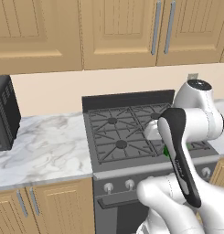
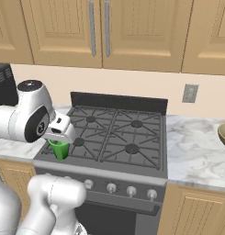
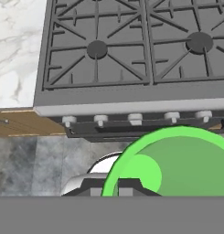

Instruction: Pick the cup and bowl from the counter and place them on the counter next to the sink.

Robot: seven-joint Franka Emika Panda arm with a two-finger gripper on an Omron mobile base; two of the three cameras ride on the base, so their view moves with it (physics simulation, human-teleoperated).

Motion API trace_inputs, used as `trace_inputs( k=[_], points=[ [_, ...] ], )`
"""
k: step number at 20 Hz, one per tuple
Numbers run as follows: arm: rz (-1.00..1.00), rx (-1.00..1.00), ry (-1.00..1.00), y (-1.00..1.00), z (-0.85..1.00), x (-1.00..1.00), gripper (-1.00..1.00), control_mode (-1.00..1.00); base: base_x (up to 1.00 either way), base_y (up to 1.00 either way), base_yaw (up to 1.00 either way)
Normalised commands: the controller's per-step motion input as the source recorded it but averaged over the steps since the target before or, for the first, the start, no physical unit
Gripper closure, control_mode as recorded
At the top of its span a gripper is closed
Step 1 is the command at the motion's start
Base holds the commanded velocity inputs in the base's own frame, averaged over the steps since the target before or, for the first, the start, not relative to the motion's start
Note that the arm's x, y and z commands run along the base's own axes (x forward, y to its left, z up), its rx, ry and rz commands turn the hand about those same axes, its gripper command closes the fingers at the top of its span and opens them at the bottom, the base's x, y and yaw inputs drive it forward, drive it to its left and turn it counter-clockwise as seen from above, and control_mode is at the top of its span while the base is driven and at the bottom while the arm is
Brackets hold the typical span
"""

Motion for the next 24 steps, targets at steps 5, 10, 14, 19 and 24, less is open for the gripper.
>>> trace_inputs(
  k=[5,10,14,19,24],
  points=[
    [0.0,0.0,0.0,0.0,0.0,0.0,1.0,1.0,-0.88,0.0,0.0],
    [0.0,0.0,0.0,0.0,0.0,0.0,1.0,1.0,-0.36,0.01,-0.03],
    [0.0,0.0,0.0,0.0,0.0,0.0,1.0,1.0,0.55,-0.02,-0.59],
    [0.0,0.0,0.0,0.0,0.0,0.0,1.0,1.0,0.21,-0.14,-0.88],
    [0.0,0.0,0.0,0.0,0.0,0.0,1.0,1.0,0.12,-0.19,-0.9]
  ],
)
